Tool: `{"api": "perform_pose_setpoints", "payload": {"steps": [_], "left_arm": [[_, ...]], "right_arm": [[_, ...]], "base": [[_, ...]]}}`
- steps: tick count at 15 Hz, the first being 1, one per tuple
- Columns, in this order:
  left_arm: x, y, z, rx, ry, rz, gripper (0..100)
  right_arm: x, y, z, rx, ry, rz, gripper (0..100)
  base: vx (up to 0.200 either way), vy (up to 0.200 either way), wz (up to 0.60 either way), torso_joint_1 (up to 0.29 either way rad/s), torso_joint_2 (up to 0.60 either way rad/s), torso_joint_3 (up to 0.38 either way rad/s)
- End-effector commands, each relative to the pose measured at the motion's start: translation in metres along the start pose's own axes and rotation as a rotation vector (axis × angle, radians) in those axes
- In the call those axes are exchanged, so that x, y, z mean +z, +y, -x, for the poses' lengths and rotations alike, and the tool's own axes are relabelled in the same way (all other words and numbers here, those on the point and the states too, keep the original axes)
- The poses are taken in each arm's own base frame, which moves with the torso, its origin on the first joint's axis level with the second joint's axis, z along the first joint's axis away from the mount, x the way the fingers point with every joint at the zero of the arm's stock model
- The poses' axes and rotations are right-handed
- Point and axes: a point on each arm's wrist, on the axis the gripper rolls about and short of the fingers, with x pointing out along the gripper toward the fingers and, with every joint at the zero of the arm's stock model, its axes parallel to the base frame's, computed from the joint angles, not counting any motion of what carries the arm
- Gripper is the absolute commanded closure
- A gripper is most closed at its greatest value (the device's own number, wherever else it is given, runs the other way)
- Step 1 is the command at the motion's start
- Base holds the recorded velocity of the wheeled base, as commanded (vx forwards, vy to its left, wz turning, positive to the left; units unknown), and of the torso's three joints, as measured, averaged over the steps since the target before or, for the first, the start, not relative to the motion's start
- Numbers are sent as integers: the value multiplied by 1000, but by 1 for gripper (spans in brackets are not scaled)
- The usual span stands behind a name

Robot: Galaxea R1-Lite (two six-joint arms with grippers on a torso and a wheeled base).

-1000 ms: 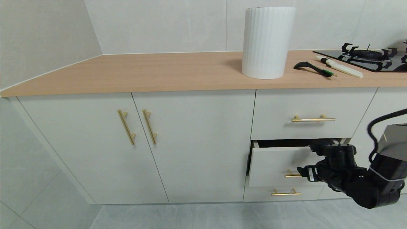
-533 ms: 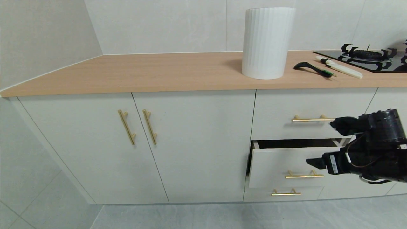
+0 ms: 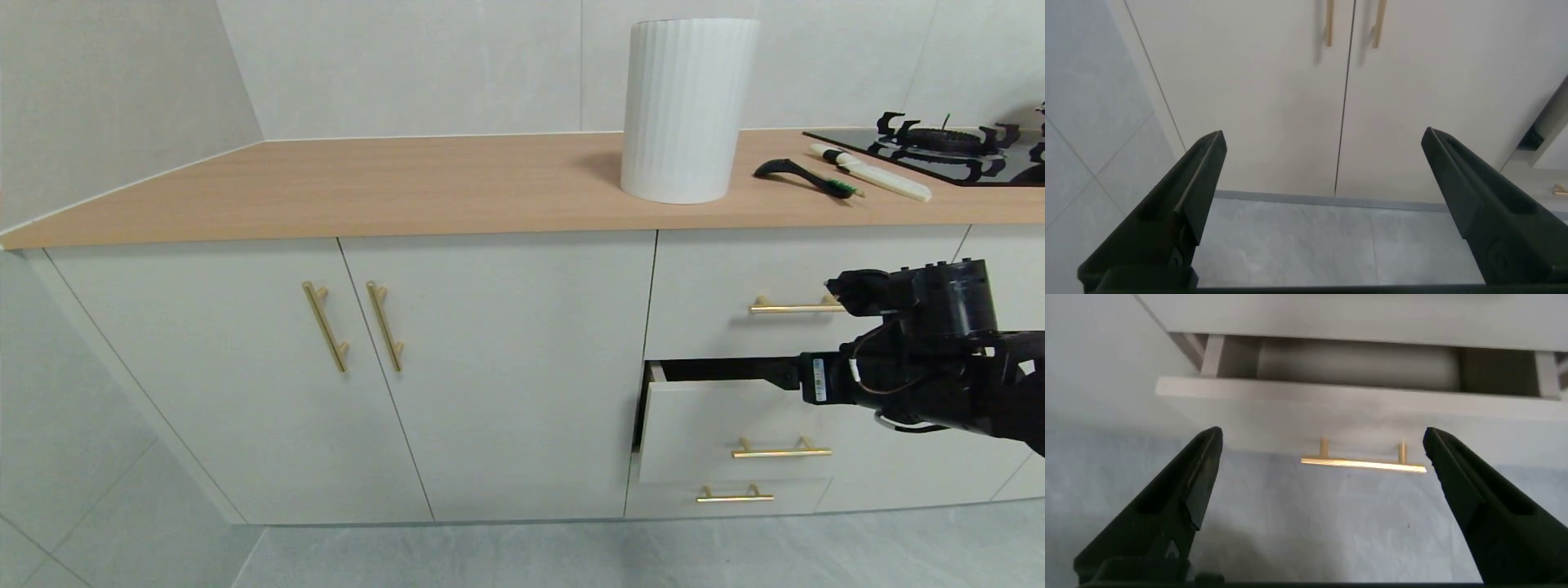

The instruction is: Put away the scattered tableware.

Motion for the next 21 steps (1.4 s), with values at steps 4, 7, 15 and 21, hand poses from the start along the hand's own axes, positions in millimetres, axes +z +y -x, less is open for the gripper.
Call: {"api": "perform_pose_setpoints", "payload": {"steps": [4,7,15,21], "left_arm": [[0,0,0,1,1,0,0],[0,0,0,1,1,0,0],[0,0,0,-1,1,0,0],[0,0,0,-1,1,0,0]], "right_arm": [[-30,-17,-66,-72,-26,-33,0],[-38,-18,-85,-103,-131,-38,0],[-45,-20,-97,-118,-130,-36,0],[-44,-21,-94,-130,-112,-34,0]], "base": [[0,0,0,0,0,0],[0,0,0,0,0,0],[0,0,0,0,0,0],[0,0,0,0,0,0]]}}
